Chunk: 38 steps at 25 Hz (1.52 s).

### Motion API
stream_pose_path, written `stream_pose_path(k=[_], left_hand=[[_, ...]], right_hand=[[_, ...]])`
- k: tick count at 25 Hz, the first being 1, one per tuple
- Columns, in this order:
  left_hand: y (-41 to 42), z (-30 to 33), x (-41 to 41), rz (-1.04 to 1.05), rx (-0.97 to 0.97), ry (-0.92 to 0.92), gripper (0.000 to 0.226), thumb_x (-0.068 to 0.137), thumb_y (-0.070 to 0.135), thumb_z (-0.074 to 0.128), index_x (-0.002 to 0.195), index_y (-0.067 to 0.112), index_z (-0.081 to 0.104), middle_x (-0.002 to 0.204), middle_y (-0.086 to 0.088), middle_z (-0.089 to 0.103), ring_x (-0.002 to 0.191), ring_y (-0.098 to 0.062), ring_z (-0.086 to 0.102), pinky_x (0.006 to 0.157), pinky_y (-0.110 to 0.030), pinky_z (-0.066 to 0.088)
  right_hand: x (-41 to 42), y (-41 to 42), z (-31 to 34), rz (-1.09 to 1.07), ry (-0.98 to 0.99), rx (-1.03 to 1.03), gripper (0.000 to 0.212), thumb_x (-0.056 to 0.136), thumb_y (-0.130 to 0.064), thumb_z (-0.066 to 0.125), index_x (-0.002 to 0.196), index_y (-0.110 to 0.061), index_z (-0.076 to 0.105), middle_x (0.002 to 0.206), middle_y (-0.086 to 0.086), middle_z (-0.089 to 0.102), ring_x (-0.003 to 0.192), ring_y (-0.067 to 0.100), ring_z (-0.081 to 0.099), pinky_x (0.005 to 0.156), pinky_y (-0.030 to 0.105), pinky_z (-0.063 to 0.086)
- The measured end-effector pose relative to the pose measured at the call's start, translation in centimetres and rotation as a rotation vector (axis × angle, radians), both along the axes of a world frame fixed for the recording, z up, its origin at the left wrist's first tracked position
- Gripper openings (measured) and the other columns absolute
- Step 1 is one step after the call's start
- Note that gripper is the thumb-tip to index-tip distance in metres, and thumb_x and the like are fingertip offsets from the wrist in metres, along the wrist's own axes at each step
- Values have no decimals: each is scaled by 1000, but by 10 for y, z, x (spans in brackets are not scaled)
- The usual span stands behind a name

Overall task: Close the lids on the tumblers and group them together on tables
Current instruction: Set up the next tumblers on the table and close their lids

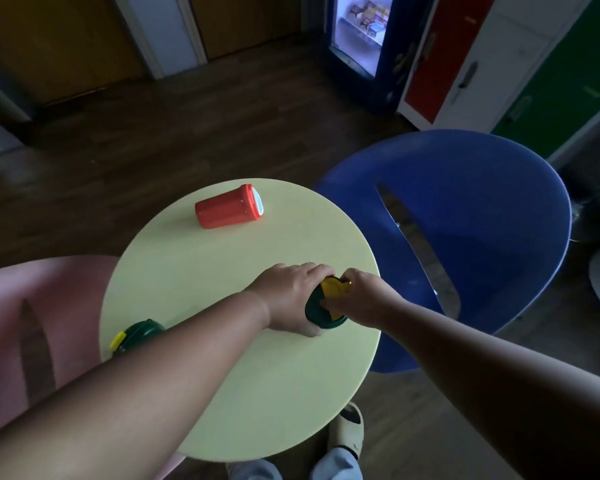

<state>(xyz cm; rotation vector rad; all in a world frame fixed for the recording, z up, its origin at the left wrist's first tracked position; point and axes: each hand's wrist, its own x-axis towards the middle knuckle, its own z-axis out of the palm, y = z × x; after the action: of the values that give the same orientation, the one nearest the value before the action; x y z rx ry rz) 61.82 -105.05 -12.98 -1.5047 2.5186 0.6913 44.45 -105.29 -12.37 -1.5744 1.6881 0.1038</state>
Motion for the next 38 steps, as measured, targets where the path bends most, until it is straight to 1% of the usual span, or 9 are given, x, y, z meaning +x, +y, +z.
stream_pose_path(k=[5, 10, 17, 21, 23, 26, 29, 33, 38], left_hand=[[4, -3, 36, 209, -90, 49, 81, 61, 59, 71, 129, 32, 35, 121, 9, 56, 107, -16, 59, 92, -36, 45], [12, -7, 75, 450, -154, 113, 79, 60, 58, 71, 124, 27, 39, 111, 4, 61, 92, -23, 64, 84, -39, 52], [15, -15, 82, 537, -126, 158, 78, 61, 60, 75, 121, 27, 38, 113, 4, 58, 97, -23, 63, 89, -41, 49], [14, -8, 88, 521, -33, 165, 88, 61, 66, 76, 129, 29, 34, 124, 2, 56, 106, -24, 60, 91, -41, 48], [18, -3, 98, 521, 7, 186, 98, 63, 69, 74, 141, 31, 26, 135, 1, 52, 118, -24, 56, 95, -41, 49], [36, 4, 133, 585, -42, 184, 96, 74, 68, 68, 150, 32, 21, 145, 1, 47, 131, -21, 47, 101, -41, 44], [65, 3, 190, 754, -104, 146, 81, 82, 60, 67, 148, 29, 31, 142, 1, 50, 129, -21, 48, 100, -37, 43], [103, -9, 252, 1084, -62, 195, 68, 81, 52, 71, 138, 23, 46, 128, -4, 58, 118, -24, 57, 93, -35, 46], [129, -33, 281, 1142, 403, 344, 78, 81, 57, 70, 143, 25, 37, 121, -6, 56, 109, -21, 56, 86, -33, 43]], right_hand=[[43, -24, 9, 104, -10, -44, 34, 76, -44, 66, 100, -22, 55, 85, -1, 60, 68, 14, 58, 53, 28, 46], [95, -40, 14, 216, -5, -80, 38, 78, -43, 65, 107, -22, 54, 92, 0, 60, 74, 16, 58, 55, 27, 45], [112, -46, 11, 244, 48, -79, 35, 78, -40, 64, 108, -22, 55, 94, 2, 62, 78, 18, 59, 61, 29, 48], [112, -50, 11, 249, 37, -52, 41, 79, -39, 64, 116, -23, 54, 101, 3, 61, 85, 19, 59, 66, 31, 49], [113, -48, 12, 249, 36, -67, 56, 80, -42, 65, 130, -24, 49, 115, 3, 57, 99, 23, 58, 70, 32, 50], [122, -36, 16, 330, 56, -330, 64, 83, -44, 63, 141, -27, 43, 138, 0, 46, 127, 23, 41, 95, 36, 45], [152, -16, 27, 504, -63, -496, 52, 86, -39, 63, 134, -23, 53, 134, 0, 52, 127, 23, 41, 102, 34, 38], [213, 14, 27, 618, -200, -296, 35, 89, -34, 60, 122, -24, 60, 113, -3, 61, 106, 22, 58, 86, 31, 48], [275, 30, -5, 559, -80, 66, 36, 90, -30, 47, 125, -31, 56, 121, -3, 61, 97, 19, 59, 73, 28, 46]])
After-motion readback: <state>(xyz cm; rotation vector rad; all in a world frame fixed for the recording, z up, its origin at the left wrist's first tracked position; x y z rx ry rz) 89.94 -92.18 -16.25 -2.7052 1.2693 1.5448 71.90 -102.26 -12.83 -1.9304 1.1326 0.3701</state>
